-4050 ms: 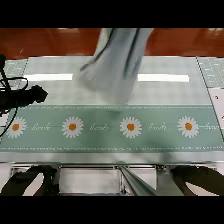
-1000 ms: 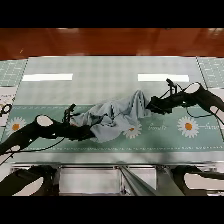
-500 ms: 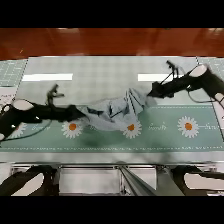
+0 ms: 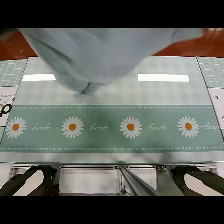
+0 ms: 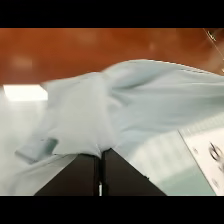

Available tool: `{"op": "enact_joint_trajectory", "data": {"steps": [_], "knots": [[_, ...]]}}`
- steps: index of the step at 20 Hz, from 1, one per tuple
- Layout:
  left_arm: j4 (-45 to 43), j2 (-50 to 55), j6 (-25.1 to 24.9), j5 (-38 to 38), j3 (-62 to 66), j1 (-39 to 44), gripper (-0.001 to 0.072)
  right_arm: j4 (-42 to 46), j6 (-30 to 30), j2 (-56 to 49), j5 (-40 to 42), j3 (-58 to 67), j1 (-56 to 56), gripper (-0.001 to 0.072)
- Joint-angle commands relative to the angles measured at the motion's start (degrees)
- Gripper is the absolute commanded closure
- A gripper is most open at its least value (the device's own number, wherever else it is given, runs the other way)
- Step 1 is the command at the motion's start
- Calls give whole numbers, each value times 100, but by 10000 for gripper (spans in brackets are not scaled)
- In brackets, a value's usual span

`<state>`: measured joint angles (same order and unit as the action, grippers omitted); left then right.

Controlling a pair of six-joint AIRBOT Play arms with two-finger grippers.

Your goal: Fold the shirts.

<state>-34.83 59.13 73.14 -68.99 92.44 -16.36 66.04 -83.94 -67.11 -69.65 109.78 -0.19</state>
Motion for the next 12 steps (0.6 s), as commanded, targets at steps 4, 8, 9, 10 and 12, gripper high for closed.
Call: {"op": "enact_joint_trajectory", "data": {"steps": [4, 8, 9, 10, 12], "knots": [[-898, -717, 472, -55, 1762, -750, 691, 1283, -278, 1576, -291, 758, 13, 688], [-966, -1569, 466, 131, 1770, -1012, 691, 1410, -404, 2253, -813, 671, 11, 688], [-1176, -1792, 466, 116, 1770, -999, 691, 1421, -404, 2389, -1016, 595, 11, 688], [-1513, -1991, 470, 66, 1770, -999, 691, 1464, -417, 2520, -1259, 494, 11, 688], [-2437, -2321, 654, -96, 1766, -828, 691, 1635, -496, 2726, -1725, 280, 11, 688]]}}
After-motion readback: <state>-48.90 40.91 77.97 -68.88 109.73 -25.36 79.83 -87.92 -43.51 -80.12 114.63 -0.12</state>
